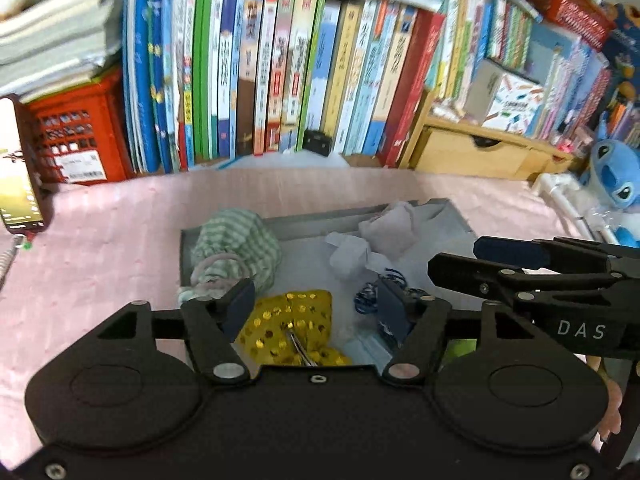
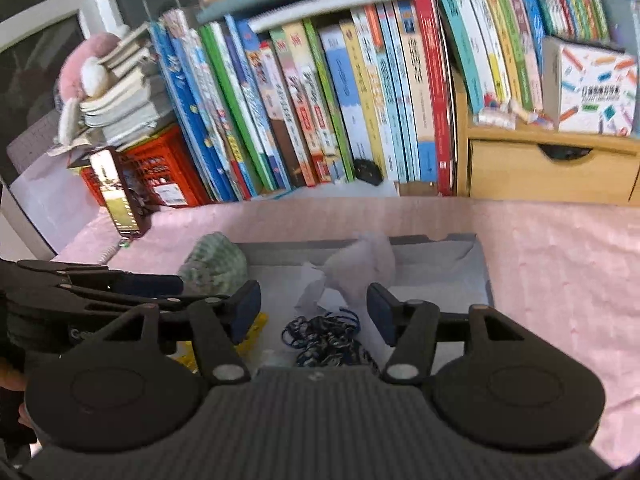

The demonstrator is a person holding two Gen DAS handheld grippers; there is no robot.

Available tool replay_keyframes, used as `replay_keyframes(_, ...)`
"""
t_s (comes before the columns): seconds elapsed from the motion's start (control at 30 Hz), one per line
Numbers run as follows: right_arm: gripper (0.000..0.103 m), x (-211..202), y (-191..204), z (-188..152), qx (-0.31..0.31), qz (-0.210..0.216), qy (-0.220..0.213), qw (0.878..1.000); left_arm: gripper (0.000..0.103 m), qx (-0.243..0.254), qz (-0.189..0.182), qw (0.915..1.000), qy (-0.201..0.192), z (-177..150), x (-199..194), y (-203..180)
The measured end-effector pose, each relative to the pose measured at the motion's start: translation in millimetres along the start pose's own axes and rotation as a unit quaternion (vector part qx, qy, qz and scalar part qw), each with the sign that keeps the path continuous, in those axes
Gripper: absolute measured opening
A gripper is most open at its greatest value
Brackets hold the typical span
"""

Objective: Organize soft objects
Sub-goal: 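Open both tools to drop the paper and tissue into the tray, then move both open tools back toward the white and purple fluffy balls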

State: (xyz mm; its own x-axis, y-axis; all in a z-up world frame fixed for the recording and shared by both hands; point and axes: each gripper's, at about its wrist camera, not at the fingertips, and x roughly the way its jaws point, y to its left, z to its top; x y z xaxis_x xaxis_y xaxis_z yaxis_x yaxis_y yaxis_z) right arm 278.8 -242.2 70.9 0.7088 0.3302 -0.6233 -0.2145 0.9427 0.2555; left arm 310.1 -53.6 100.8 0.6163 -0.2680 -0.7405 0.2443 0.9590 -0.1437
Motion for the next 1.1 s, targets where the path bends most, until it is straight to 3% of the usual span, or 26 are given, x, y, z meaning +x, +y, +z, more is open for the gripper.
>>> replay_keyframes(0.47,0.081,-95.7,28.7,-37.0,-0.052,0.012,-0.049,0.997,0.080,0.027,-0.026,0.9966,-0.074,-52.4,-111.1,-9.7)
replay_keyframes(0.83,0.083,-154.2,-12.4,-78.8,-0.008,0.011,-0.088,0.996,0.085,0.027,-0.013,0.9928,-0.116,-102.9,-162.3,17.0)
replay_keyframes(1.1,0.086,-173.8,-41.6,-117.3,-0.005,-0.020,-0.084,0.996,0.088,-0.002,0.008,0.9932,-0.116,-136.8,-173.1,48.7)
